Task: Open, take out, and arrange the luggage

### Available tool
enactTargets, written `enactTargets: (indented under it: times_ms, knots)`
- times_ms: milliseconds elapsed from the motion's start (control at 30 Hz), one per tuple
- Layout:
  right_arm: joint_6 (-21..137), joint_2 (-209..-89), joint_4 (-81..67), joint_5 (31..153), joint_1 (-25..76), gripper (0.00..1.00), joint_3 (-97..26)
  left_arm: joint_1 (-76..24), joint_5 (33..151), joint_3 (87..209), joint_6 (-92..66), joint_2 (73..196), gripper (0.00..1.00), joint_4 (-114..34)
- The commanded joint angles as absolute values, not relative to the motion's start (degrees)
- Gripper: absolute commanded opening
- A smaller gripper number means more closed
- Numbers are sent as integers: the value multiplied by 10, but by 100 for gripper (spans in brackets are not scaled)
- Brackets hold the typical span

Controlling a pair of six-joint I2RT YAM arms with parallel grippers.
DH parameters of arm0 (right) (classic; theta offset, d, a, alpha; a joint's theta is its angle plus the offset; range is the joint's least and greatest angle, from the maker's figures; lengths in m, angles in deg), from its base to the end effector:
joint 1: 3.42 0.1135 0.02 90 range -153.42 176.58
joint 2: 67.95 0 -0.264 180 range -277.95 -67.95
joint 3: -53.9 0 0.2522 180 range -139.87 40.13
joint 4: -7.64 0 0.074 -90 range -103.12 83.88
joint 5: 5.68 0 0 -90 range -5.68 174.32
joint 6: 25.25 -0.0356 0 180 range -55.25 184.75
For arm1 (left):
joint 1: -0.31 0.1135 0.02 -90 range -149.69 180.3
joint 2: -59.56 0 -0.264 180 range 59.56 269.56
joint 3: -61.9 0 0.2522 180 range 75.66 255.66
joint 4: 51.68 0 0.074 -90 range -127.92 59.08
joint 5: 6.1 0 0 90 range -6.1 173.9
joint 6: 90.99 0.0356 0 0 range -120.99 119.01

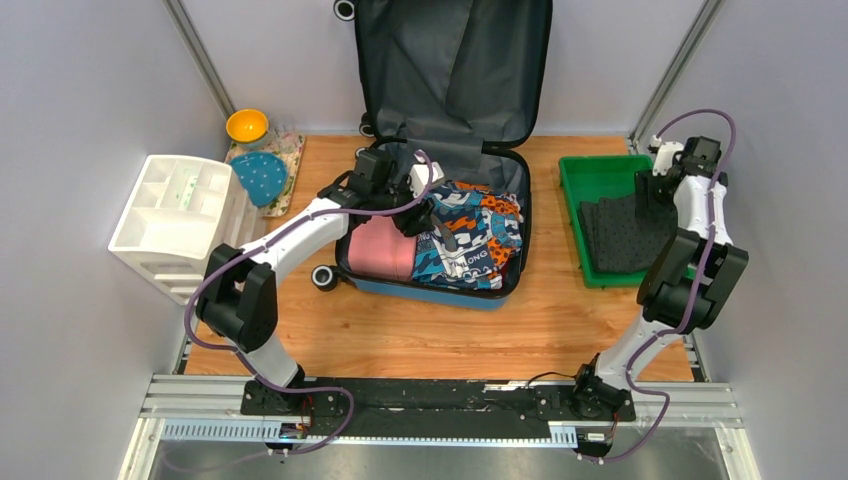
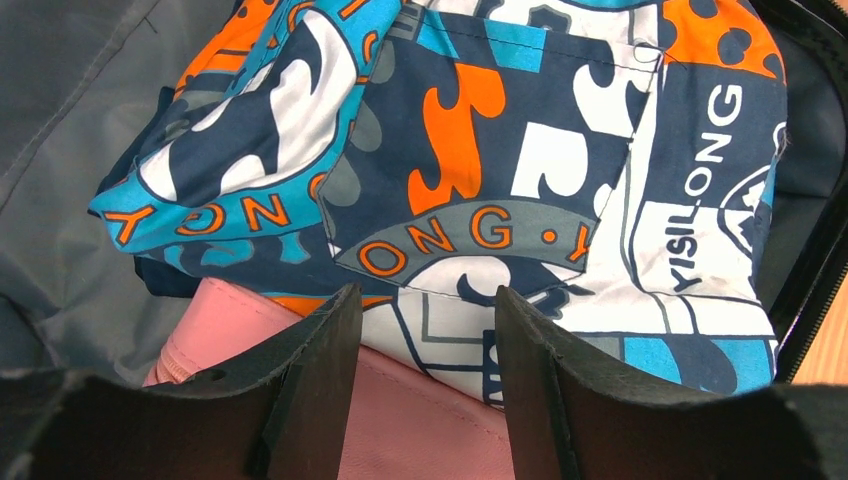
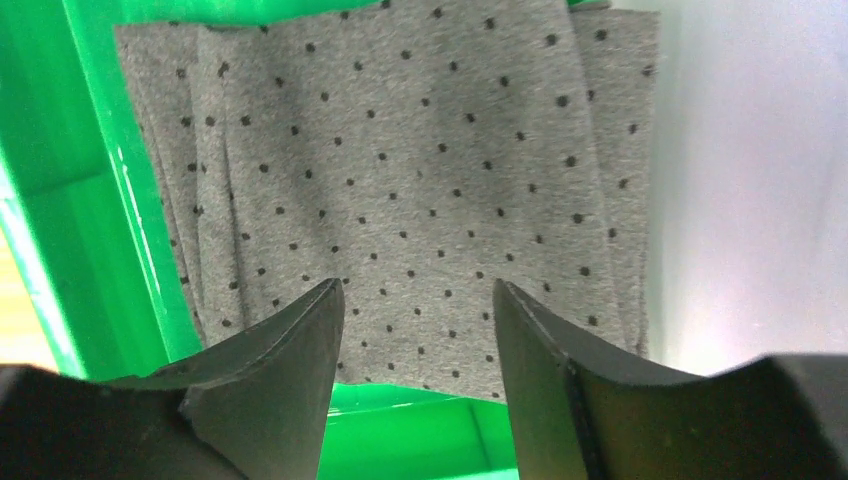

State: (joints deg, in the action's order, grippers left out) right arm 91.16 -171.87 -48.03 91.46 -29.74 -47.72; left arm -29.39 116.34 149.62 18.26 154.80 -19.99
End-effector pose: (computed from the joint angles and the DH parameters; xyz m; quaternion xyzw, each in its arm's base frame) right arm 0.3547 -0.1705 0.2669 -0.0179 0.9593 -0.0687 0.2733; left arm 0.3161 -0.2023 0.2776 0.4684 0.7398 -0.2888 0.3871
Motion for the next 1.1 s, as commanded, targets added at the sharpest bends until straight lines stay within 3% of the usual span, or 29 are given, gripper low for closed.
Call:
enactTargets:
  times_ms: [0, 167, 467, 667, 833, 1067]
  knots:
    - [909, -1741, -509, 925, -293, 57, -471, -289, 1162, 1485, 180, 1518, 59, -195]
    - [896, -1790, -516, 940, -286, 55, -467, -290, 1158, 1486, 184, 1515, 59, -189]
    - [871, -1858, -584, 1100, -224, 58, -449, -289, 1155, 1488, 179, 1519, 59, -188]
    - [865, -1850, -595, 1155, -189, 63, -430, -288, 1154, 1489, 176, 1518, 59, -184]
    - [867, -1825, -617, 1145, -193, 73, -463, -287, 1160, 1510, 180, 1521, 60, -159]
    - [839, -1699, -646, 1196, -199, 81, -521, -318, 1193, 1517, 284, 1496, 64, -146]
